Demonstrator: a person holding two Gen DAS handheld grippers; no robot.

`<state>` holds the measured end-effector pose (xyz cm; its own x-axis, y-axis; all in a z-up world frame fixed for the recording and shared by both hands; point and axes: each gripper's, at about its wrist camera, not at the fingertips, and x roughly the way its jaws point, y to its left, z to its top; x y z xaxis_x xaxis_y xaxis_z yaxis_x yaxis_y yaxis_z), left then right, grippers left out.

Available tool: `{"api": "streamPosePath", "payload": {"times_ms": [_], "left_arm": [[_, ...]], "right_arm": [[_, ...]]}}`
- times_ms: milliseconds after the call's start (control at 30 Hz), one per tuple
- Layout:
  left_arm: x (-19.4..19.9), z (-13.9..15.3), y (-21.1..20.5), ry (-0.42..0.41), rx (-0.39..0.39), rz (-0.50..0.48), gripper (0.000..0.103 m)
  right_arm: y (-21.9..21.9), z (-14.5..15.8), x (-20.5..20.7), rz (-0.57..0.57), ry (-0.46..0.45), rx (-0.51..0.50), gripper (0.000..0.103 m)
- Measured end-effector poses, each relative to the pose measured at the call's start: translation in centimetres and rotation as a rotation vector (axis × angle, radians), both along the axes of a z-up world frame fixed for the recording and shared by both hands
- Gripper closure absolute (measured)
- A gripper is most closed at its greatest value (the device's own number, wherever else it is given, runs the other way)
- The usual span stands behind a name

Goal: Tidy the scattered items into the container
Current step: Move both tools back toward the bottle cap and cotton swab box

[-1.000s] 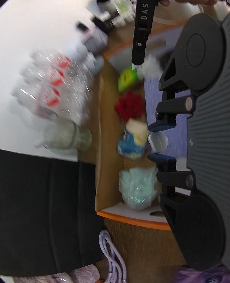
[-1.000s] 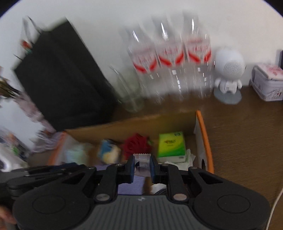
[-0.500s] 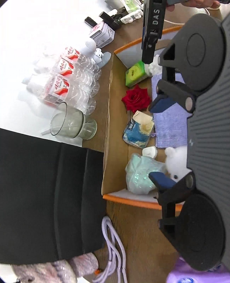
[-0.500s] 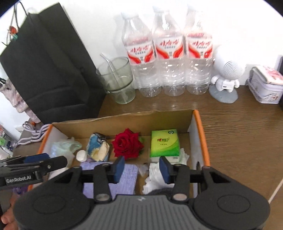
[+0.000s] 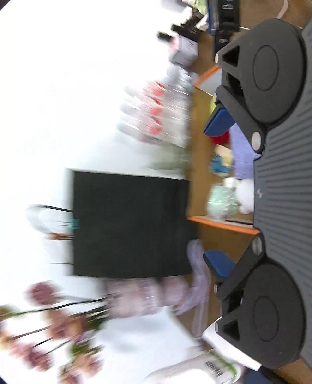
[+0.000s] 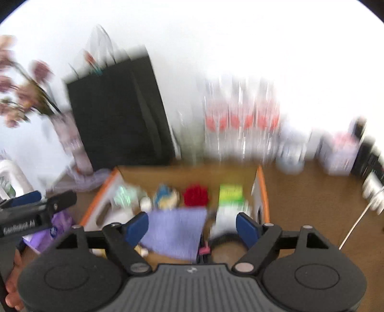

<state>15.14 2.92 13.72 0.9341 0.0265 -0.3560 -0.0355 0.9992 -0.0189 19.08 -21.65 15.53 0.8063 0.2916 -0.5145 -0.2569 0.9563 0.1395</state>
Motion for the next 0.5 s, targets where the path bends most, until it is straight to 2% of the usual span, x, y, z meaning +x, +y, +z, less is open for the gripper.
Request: {"api": "streamPosePath", "payload": {"times_ms": [67, 133, 333, 433, 500], "left_arm": [[-4.1, -1.7, -0.8, -0.116, 0.050, -0.011, 0.000], [-7.2, -3.4, -1.7, -0.155, 0.085, -0.009, 0.000], [-15.8, -6.5, -2.3, -0.140, 0.044, -0.008, 0.000], [-21.0, -7.5, -2.3, -0.147, -0.033, 0.046, 0.000], [-24.3, -8.4, -2.6, -0.145, -0.083, 0.065, 0.000]], "right_arm": [[0.2, -1.4, -4.7, 0.000, -0.146, 0.021, 0.015], [0.3, -3.1, -8.0, 0.021, -0.191, 0.052, 0.015], [-0.9, -7.5, -17.8, -0.004, -0.238, -0.002, 0.014], [-1.6, -9.2, -22.3, 0.026, -0.176, 0.000, 0.014], [-2.2, -10.2, -25.7, 0.028, -0.186, -0.030, 0.013]]}}
